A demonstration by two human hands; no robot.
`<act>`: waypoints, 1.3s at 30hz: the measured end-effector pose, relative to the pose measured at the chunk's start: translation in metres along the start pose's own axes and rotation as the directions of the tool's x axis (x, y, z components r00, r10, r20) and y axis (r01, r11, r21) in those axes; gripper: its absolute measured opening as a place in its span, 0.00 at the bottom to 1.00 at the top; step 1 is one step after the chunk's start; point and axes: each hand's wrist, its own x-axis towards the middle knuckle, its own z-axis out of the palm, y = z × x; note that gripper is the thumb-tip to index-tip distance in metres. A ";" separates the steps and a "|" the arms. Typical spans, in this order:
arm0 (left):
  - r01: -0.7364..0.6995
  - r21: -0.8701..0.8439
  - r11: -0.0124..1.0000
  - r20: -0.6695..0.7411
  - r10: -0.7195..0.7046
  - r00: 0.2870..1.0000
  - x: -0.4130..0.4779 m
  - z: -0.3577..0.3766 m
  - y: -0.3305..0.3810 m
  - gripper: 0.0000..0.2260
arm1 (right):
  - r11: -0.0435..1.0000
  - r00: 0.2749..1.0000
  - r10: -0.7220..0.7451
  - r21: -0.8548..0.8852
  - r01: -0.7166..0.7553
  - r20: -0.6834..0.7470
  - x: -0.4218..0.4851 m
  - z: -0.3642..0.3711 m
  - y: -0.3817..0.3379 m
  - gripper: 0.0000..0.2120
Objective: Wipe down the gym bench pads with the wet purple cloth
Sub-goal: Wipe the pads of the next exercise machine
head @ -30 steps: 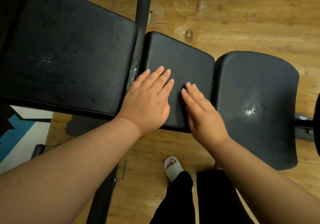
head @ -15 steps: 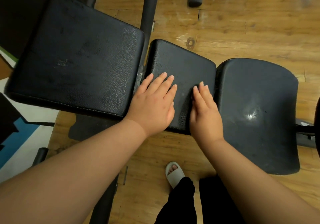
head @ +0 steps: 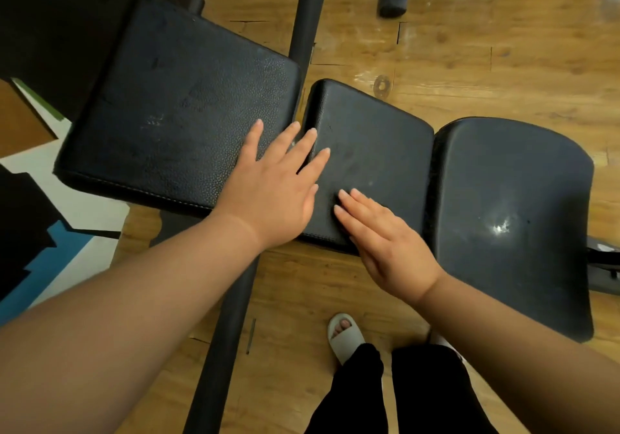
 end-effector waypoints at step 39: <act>0.001 0.004 1.000 -0.091 -0.001 0.996 0.001 0.009 0.002 0.23 | 1.000 1.000 -0.022 0.009 0.022 0.010 0.014 -0.004 0.011 0.20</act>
